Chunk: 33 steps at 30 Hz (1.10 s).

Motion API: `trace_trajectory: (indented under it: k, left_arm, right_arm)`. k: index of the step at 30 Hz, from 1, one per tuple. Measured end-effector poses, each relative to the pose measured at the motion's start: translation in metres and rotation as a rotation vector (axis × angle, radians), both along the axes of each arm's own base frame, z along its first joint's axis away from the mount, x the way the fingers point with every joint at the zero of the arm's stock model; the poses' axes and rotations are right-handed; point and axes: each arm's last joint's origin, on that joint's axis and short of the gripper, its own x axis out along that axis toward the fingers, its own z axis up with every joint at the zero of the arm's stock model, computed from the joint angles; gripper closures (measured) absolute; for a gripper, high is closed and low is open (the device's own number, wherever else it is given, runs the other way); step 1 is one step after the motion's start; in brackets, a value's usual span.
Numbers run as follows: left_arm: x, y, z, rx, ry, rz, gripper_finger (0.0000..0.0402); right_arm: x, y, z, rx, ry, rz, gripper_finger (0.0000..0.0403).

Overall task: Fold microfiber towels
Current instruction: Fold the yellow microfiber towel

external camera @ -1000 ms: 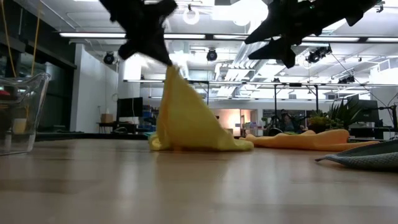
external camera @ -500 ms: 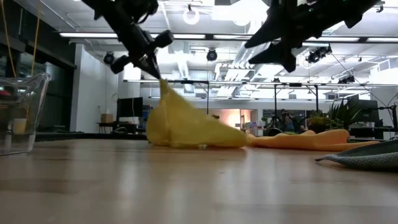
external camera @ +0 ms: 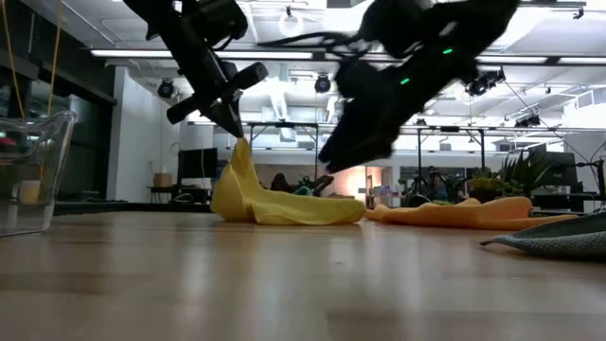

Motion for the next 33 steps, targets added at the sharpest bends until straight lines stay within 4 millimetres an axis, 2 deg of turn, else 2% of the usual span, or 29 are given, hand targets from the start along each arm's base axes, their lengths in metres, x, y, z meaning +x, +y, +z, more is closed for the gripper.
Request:
trace_trajectory:
  k: [5,9,13,19,23,30,33]
  left_arm:
    - [0.002,-0.002,0.000,0.002,0.000,-0.007,0.0401]
    - [0.001,-0.002,0.000,-0.001,0.002,-0.008,0.0401]
    - [0.001,-0.003,0.000,-0.004,0.003,-0.010,0.0401]
    - [0.001,-0.003,0.000,-0.010,0.000,-0.015,0.0401]
    - [0.001,-0.003,0.000,-0.009,-0.002,-0.015,0.0401]
    - [0.002,-0.003,0.000,-0.008,-0.002,-0.014,0.0401]
    - [0.001,-0.003,0.000,-0.007,-0.002,-0.014,0.0401]
  right_arm:
    - [0.044,-0.005,-0.021,-0.137,0.092,0.084,0.0199]
    - [0.068,-0.014,-0.034,-0.183,0.138,0.095,0.0199]
    - [0.079,-0.025,-0.048,-0.190,0.196,0.092,0.0199]
    - [0.082,-0.033,-0.048,-0.186,0.192,0.079,0.0208]
    - [0.083,-0.033,-0.050,-0.168,0.189,0.096,0.0254]
    - [0.084,-0.031,-0.049,-0.127,0.170,0.098,0.0374]
    - [0.084,-0.030,-0.049,-0.104,0.162,0.116,0.0397]
